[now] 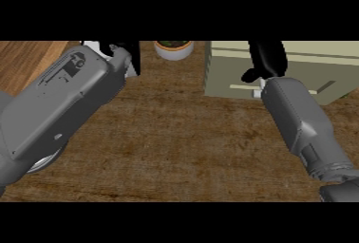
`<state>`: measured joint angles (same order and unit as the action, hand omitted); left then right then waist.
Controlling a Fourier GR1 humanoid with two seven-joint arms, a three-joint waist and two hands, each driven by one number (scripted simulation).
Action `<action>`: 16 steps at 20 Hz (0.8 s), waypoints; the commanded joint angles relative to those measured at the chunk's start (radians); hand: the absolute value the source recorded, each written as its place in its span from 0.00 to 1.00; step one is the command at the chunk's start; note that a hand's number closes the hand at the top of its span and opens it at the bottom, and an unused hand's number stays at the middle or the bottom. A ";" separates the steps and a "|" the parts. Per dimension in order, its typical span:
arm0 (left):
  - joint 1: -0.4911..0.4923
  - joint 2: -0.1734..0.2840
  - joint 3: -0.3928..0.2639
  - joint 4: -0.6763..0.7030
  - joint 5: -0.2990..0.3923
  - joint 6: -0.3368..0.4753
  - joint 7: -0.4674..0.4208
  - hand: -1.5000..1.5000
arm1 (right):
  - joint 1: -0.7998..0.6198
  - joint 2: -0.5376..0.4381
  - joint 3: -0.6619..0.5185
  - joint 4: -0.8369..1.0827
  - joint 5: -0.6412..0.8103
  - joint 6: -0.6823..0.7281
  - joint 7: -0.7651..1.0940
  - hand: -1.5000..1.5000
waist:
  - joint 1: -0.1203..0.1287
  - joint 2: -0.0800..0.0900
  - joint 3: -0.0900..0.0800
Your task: Pick up the can, place it into the drawer and close the drawer
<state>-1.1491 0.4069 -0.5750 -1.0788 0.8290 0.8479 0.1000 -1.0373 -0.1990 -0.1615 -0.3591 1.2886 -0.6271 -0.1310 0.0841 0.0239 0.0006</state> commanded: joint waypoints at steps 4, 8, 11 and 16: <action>0.020 0.026 -0.003 -0.066 -0.021 0.012 0.031 0.00 | -0.109 -0.003 -0.018 0.091 0.021 -0.062 0.051 0.00 | 0.024 0.009 0.002; 0.051 0.038 0.003 -0.094 -0.026 -0.001 0.027 0.00 | -0.166 -0.068 -0.036 0.120 0.011 -0.009 0.036 0.00 | 0.026 0.009 0.002; 0.055 0.060 -0.002 -0.108 -0.035 -0.010 0.043 0.00 | -0.172 -0.077 -0.050 0.139 -0.001 -0.003 0.018 0.00 | 0.024 0.009 0.002; 0.070 0.077 0.010 -0.136 -0.028 -0.022 0.056 0.00 | -0.221 -0.023 -0.146 0.153 -0.125 0.113 -0.117 0.00 | 0.048 0.015 0.004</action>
<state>-1.0930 0.4736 -0.5686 -1.1947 0.8031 0.8346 0.1541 -1.1723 -0.2485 -0.2269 -0.1784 1.2592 -0.5501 -0.1903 0.1053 0.0460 0.0139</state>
